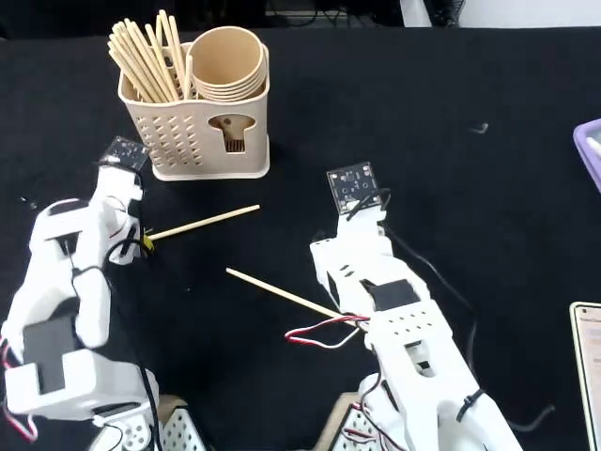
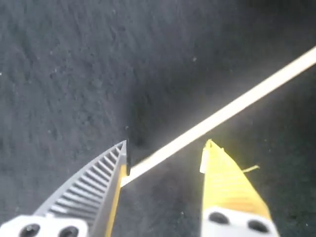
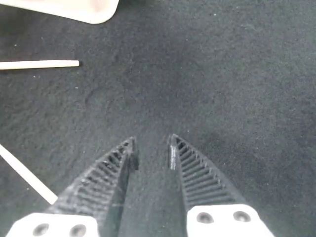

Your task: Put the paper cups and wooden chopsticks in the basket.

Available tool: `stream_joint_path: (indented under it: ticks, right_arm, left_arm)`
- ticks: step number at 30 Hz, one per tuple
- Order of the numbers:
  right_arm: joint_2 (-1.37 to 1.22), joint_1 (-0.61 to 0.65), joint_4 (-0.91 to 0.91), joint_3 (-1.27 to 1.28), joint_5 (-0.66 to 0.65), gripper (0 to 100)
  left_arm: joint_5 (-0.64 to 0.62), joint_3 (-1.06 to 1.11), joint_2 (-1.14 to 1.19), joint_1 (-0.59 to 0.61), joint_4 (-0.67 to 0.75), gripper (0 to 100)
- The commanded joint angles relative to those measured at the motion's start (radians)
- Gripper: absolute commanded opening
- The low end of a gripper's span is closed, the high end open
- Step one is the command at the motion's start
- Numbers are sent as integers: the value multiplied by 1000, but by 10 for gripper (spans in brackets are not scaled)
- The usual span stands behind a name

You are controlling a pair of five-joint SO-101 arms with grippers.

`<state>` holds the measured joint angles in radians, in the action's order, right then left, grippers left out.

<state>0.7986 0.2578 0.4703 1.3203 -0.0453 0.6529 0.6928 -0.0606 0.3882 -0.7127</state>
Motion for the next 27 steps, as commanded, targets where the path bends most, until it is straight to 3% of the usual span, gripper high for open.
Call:
stream_joint_path:
  ticks: [1, 13, 18, 24, 27]
  right_arm:
    - [41, -14, -15, -2, -2, 106]
    - [41, -14, -15, -2, -2, 106]
    - [41, -14, -15, -2, -2, 106]
    - [41, -14, -15, -4, -2, 106]
    - [41, -14, -15, -4, -2, 106]
  left_arm:
    - [57, -102, 68, 4, 8, 245]
    - [367, -148, 109, 8, -207, 241]
    - [381, -145, 109, 8, -262, 230]
    - [381, -147, 109, 1, -321, 74]
    - [381, -147, 107, 1, -356, 63]
